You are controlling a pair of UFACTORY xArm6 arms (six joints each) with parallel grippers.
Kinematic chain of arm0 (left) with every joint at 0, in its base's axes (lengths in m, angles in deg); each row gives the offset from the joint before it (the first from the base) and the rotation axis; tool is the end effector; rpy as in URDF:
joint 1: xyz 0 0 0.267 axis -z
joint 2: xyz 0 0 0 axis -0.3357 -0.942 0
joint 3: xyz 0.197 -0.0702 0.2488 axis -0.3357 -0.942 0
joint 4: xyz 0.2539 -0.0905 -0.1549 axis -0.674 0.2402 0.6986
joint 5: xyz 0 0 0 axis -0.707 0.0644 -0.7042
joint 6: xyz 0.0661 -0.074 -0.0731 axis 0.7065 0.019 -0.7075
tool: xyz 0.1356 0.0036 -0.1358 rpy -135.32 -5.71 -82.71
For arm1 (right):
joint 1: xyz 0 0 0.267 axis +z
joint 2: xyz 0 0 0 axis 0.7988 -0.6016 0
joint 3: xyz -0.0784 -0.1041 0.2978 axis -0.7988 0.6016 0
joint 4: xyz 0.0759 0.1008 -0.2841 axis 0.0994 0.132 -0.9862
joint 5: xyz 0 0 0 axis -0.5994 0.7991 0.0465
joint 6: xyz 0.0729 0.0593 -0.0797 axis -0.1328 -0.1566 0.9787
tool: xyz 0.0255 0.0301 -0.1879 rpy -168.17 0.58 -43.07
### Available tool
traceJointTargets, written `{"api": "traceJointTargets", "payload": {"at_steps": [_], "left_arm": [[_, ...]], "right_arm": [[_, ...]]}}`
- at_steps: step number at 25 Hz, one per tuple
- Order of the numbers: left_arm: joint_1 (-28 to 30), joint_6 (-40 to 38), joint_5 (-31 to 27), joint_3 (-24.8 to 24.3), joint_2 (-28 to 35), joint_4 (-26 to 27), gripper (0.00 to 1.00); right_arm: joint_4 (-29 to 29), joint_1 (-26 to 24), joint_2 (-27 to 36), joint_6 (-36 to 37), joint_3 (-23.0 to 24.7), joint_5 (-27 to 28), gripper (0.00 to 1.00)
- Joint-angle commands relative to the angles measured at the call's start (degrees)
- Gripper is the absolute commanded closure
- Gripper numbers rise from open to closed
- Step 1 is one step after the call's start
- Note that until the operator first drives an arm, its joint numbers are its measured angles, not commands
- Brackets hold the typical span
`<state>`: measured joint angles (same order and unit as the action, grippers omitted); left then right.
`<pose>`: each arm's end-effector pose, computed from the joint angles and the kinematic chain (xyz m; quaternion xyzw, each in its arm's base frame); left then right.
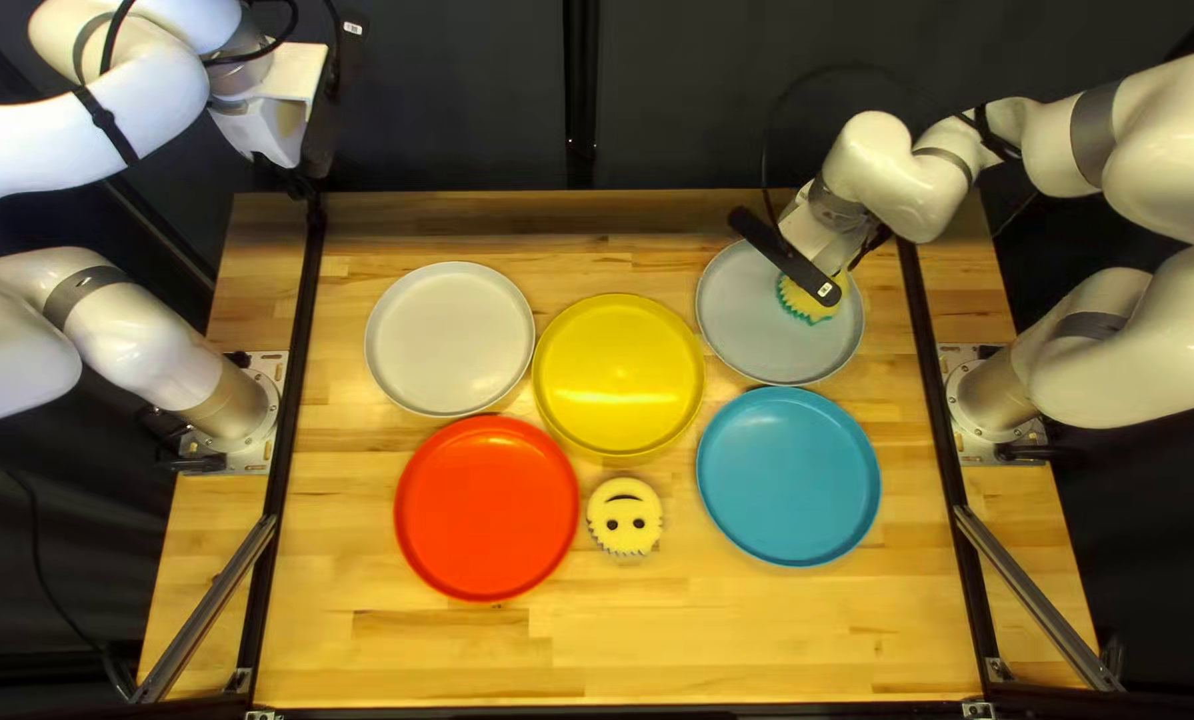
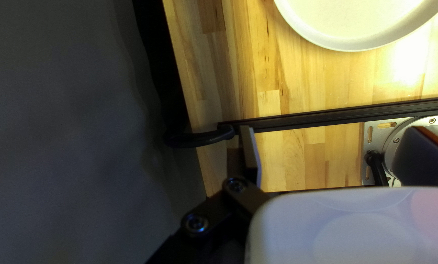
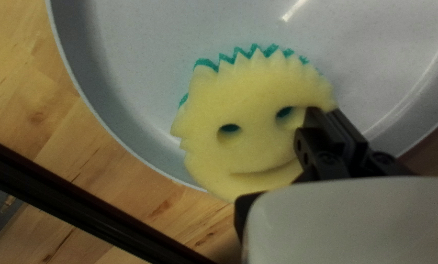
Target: Pick up sponge and scrub the plate
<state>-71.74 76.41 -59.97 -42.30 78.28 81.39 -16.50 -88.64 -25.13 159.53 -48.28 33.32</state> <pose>0.1389 0.1670 0.2773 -0.9935 0.0964 -0.0423 0.0422 0.2608 -0.1872 0.0938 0.9261 0.3769 0.0077 0.0134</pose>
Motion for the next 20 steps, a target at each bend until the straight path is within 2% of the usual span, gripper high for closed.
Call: {"api": "traceJointTargets", "payload": {"at_steps": [1,5,8,14,20], "left_arm": [[0.00,0.00,0.00,0.00,0.00,0.00,0.00],[0.00,0.00,0.00,0.00,0.00,0.00,0.00],[0.00,0.00,0.00,0.00,0.00,0.00,0.00],[0.00,0.00,0.00,0.00,0.00,0.00,0.00],[0.00,0.00,0.00,0.00,0.00,0.00,0.00]], "right_arm": [[0.32,0.97,-3.71,-0.28,-4.21,-0.02,1.00],[0.79,2.36,-7.42,-0.43,-8.42,-0.19,1.00],[0.85,2.65,-7.88,-0.05,-8.81,-0.55,1.00],[1.16,1.48,-3.44,1.65,-2.91,-1.57,1.00],[-0.39,2.58,4.12,-1.36,3.79,0.05,1.00]]}}
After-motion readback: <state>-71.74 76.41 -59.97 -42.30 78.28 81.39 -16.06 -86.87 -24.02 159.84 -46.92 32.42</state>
